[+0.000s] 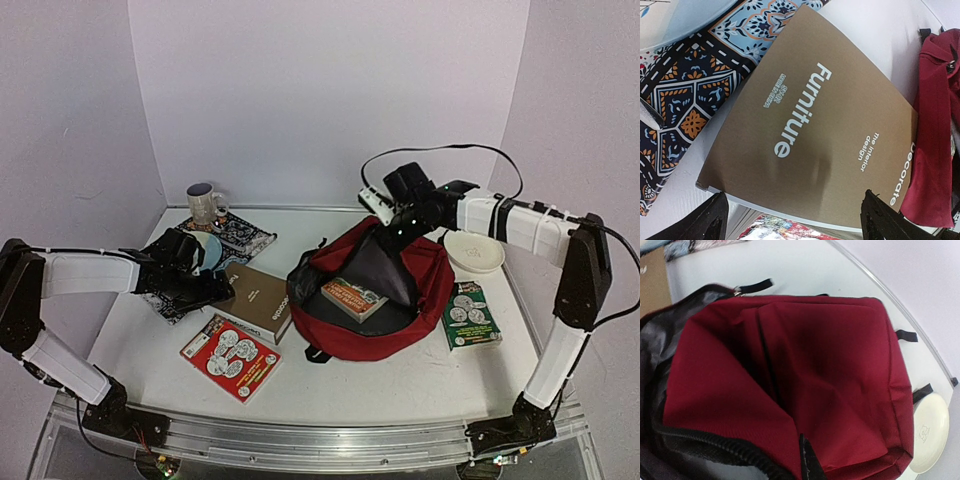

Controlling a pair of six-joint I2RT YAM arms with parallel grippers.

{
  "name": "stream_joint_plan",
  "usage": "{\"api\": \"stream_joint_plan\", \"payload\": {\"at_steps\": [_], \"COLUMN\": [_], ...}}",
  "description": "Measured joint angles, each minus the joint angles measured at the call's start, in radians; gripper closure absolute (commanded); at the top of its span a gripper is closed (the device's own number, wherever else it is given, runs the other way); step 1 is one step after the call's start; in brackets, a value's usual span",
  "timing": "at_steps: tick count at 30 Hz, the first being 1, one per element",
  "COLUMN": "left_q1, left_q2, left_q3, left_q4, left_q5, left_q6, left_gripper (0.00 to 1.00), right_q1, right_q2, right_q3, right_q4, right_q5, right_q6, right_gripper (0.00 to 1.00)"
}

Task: Pack the student bag
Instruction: Pick up the largest pocket of the bag from the student bag, then adjust the book at the center of the board.

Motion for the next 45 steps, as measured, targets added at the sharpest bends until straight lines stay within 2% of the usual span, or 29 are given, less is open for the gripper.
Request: {"api": "stream_joint_plan", "payload": {"at_steps": [3, 11, 13, 17, 20, 23, 30, 35, 40, 45], "left_q1": [0.0, 0.0, 0.0, 0.0, 0.0, 0.0, 0.0, 0.0, 0.011, 0.029], "left_q2": [0.0, -0.005, -0.007, -0.007, -0.007, -0.007, -0.007, -0.007, -0.006, 0.0], "left_q3": [0.0, 0.0, 0.0, 0.0, 0.0, 0.0, 0.005, 0.008, 0.01, 0.011], "left_q4": [0.0, -0.001, -0.001, -0.001, -0.001, -0.001, -0.002, -0.001, -0.001, 0.001], "left_q5": [-0.007, -0.014, -0.015, -0.019, -0.019, -0.019, -0.021, -0.039, -0.051, -0.061], "left_q6": [0.001, 0.007, 0.008, 0.015, 0.018, 0.021, 0.021, 0.014, 0.0, -0.002], "left_gripper": [0.06, 0.06, 0.06, 0.06, 0.05, 0.05, 0.05, 0.05, 0.06, 0.07], "right_q1": [-0.097, -0.273, -0.295, -0.305, -0.299, -0.291, -0.246, -0.133, 0.031, 0.186], "right_q2": [0.041, 0.214, 0.251, 0.277, 0.259, 0.21, 0.008, -0.077, -0.058, 0.063], "right_q3": [0.062, 0.142, 0.142, 0.134, 0.114, 0.075, 0.027, 0.027, 0.031, 0.094], "right_q4": [0.011, 0.048, 0.05, 0.047, 0.053, 0.054, 0.05, 0.069, 0.103, 0.145], "right_q5": [-0.083, -0.26, -0.278, -0.306, -0.329, -0.342, -0.374, -0.339, -0.326, -0.382], "right_q6": [0.056, 0.264, 0.301, 0.337, 0.337, 0.323, 0.278, 0.27, 0.288, 0.319], "right_gripper": [0.92, 0.61, 0.54, 0.31, 0.14, 0.03, 0.02, 0.03, 0.1, 0.15]}}
